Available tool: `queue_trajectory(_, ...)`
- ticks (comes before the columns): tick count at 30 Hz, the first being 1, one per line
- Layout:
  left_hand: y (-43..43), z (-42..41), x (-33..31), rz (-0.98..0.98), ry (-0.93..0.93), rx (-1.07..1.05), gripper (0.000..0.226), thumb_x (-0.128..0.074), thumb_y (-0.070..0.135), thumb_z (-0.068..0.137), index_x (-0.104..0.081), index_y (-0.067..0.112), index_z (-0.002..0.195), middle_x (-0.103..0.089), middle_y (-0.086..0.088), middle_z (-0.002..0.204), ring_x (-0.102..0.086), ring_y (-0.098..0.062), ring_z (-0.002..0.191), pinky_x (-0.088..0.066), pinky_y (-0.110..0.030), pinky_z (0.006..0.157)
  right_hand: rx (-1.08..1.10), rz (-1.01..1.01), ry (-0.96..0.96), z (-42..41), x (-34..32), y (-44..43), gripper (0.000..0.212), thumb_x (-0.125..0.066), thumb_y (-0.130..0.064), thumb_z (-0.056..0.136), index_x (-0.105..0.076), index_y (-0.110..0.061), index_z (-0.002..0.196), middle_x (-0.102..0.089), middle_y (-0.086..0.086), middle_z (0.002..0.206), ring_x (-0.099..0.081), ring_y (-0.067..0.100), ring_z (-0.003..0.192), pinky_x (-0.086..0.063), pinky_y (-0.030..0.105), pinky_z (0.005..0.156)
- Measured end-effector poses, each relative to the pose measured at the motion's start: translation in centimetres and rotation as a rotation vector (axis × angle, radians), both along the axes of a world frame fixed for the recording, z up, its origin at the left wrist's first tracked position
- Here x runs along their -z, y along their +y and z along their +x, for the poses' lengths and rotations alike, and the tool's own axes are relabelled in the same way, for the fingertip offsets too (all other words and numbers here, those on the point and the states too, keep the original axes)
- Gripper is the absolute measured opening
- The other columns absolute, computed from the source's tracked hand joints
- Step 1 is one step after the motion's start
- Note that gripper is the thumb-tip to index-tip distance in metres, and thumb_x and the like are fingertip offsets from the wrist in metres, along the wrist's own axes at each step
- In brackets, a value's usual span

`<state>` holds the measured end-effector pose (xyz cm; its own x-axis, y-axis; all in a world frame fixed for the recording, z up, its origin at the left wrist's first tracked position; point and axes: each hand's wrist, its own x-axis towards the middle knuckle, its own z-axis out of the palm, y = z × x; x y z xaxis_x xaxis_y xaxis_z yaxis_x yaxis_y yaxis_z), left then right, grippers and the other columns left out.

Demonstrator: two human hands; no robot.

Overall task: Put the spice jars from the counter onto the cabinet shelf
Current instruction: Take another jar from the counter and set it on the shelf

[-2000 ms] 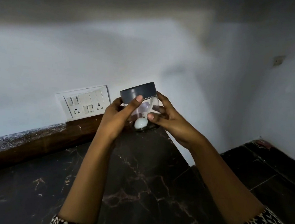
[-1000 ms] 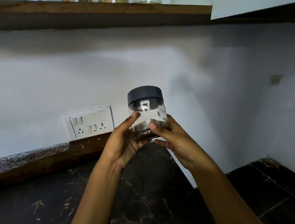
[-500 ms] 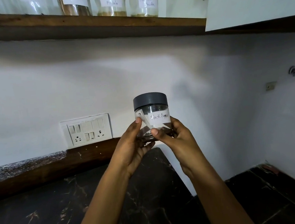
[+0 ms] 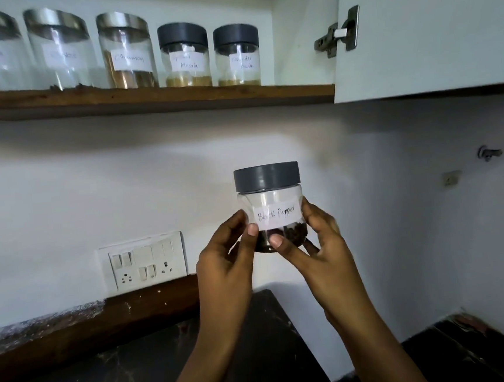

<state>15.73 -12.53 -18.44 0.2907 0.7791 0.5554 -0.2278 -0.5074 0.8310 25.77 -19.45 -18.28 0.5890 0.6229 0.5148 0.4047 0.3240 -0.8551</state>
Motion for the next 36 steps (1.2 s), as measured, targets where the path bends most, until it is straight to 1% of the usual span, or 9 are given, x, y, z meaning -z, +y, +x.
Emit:
queue_trajectory(3, 0.2, 1.0, -3.1, 0.127, 0.015, -0.025, 0.042, -0.054, 0.037, 0.087, -0.058, 0.029, 0.128, -0.063, 0.014, 0.126, -0.054, 0.003, 0.118, -0.043, -0.012, 0.096, 0.048, 0.050, -0.091, 1.4, -2.9, -0.2, 0.070, -0.068, -0.044, 0.066, -0.037, -0.047, 0.129, -0.037, -0.021, 0.124, -0.046, -0.001, 0.110, -0.041, 0.000, 0.076)
queue_trajectory(7, 0.3, 2.7, -8.0, 0.306, 0.069, -0.088, 0.043, -0.050, 0.041, 0.091, -0.047, 0.042, 0.134, -0.061, 0.016, 0.127, -0.057, -0.011, 0.116, -0.047, -0.025, 0.094, 0.117, 0.165, -0.160, 3.6, -7.5, -0.1, 0.071, -0.074, -0.034, 0.070, -0.041, -0.042, 0.132, -0.043, -0.030, 0.113, -0.051, -0.012, 0.095, -0.045, -0.001, 0.064)
queue_trajectory(11, 1.6, 5.0, -13.4, 0.458, 0.130, -0.095, 0.043, -0.052, 0.032, 0.094, -0.047, 0.037, 0.136, -0.052, 0.027, 0.119, -0.049, -0.009, 0.123, -0.044, -0.034, 0.103, 0.165, 0.312, -0.142, 6.1, -12.1, 1.0, 0.066, -0.076, -0.034, 0.066, -0.046, -0.043, 0.124, -0.055, -0.028, 0.109, -0.056, -0.010, 0.096, -0.045, 0.006, 0.069)
queue_trajectory(16, 3.9, 9.5, -19.9, 0.536, 0.203, -0.151, 0.053, -0.055, 0.024, 0.094, -0.037, 0.022, 0.144, -0.047, 0.004, 0.139, -0.044, -0.003, 0.118, -0.032, -0.015, 0.092, 0.194, 0.388, -0.172, 10.0, -17.9, 4.2, 0.055, -0.076, -0.024, 0.074, -0.053, -0.026, 0.124, -0.059, -0.025, 0.100, -0.057, -0.020, 0.082, -0.044, 0.000, 0.069)
queue_trajectory(18, 5.2, 11.2, -21.2, 0.554, 0.259, -0.233, 0.054, -0.055, 0.026, 0.094, -0.037, 0.020, 0.144, -0.046, -0.002, 0.142, -0.043, -0.015, 0.128, -0.033, -0.022, 0.097, 0.208, 0.369, -0.192, 11.3, -19.4, 5.8, 0.055, -0.074, -0.023, 0.077, -0.052, -0.024, 0.128, -0.059, -0.021, 0.101, -0.058, -0.015, 0.084, -0.042, 0.000, 0.071)
queue_trajectory(20, 6.4, 12.6, -22.3, 0.548, 0.315, -0.303, 0.051, -0.054, 0.027, 0.094, -0.040, 0.018, 0.142, -0.049, -0.006, 0.140, -0.043, -0.023, 0.129, -0.036, -0.029, 0.101, 0.219, 0.329, -0.212, 12.7, -20.5, 7.6, 0.057, -0.072, -0.024, 0.080, -0.049, -0.021, 0.132, -0.058, -0.013, 0.109, -0.056, -0.002, 0.096, -0.041, 0.010, 0.081)
queue_trajectory(26, 9.1, 16.2, -23.1, 0.467, 0.448, -0.434, 0.036, -0.056, 0.033, 0.093, -0.056, 0.018, 0.126, -0.065, -0.005, 0.122, -0.060, -0.024, 0.111, -0.045, -0.030, 0.083, 0.329, 0.136, -0.343, 16.7, -21.7, 11.8, 0.058, -0.065, -0.029, 0.085, -0.044, -0.011, 0.136, -0.046, 0.009, 0.133, -0.052, 0.023, 0.118, -0.042, 0.029, 0.097)
queue_trajectory(30, 9.8, 17.5, -23.2, 0.467, 0.508, -0.517, 0.028, -0.060, 0.038, 0.089, -0.063, 0.017, 0.106, -0.070, -0.005, 0.104, -0.063, -0.025, 0.097, -0.044, -0.029, 0.070, 0.324, 0.036, -0.386, 18.5, -21.8, 12.8, 0.053, -0.065, -0.031, 0.085, -0.049, -0.010, 0.131, -0.049, 0.011, 0.128, -0.053, 0.025, 0.113, -0.043, 0.030, 0.091)
queue_trajectory(36, 9.9, 18.3, -23.2, 0.447, 0.567, -0.624, 0.028, -0.064, 0.039, 0.085, -0.064, 0.016, 0.101, -0.069, -0.006, 0.102, -0.063, -0.025, 0.097, -0.039, -0.028, 0.069, 0.365, -0.052, -0.487, 19.7, -22.3, 13.7, 0.041, -0.067, -0.025, 0.083, -0.053, -0.009, 0.119, -0.062, 0.013, 0.117, -0.060, 0.027, 0.103, -0.048, 0.030, 0.081)
